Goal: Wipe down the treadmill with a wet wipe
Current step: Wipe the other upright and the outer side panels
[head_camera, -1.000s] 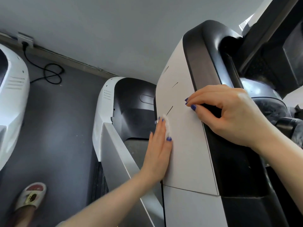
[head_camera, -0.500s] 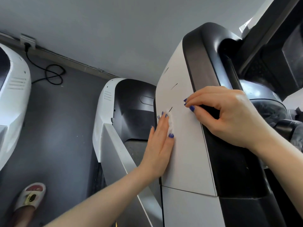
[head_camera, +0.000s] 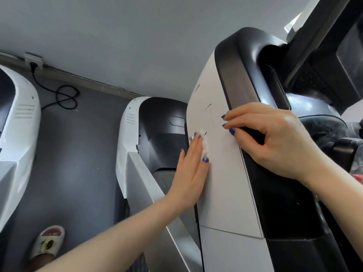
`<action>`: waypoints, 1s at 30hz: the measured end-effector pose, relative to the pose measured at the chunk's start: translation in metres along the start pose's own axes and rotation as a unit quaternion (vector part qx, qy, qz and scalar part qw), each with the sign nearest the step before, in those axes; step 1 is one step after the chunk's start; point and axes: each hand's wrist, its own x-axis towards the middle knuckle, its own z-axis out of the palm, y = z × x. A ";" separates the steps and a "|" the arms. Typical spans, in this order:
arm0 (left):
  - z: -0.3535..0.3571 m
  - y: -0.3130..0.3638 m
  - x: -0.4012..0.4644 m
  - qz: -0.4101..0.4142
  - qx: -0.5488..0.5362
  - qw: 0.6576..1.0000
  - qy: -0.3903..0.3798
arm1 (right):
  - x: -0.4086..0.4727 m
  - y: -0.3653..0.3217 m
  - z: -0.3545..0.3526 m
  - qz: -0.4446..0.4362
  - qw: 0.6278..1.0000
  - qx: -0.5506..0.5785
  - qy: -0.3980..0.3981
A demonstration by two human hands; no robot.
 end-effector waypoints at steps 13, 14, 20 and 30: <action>0.011 0.003 -0.034 0.030 -0.006 1.000 0.000 | 0.043 0.040 -0.006 -0.028 0.999 -0.006 -0.026; 0.009 0.003 -0.031 0.034 -0.008 0.999 0.002 | 0.043 0.040 -0.005 -0.035 0.999 -0.004 -0.033; -0.012 0.018 0.035 0.006 0.003 1.000 0.027 | 0.046 0.039 -0.004 -0.035 0.998 0.012 -0.044; -0.010 0.012 0.018 0.075 0.025 0.997 0.004 | 0.045 0.040 -0.002 -0.044 0.998 0.015 -0.036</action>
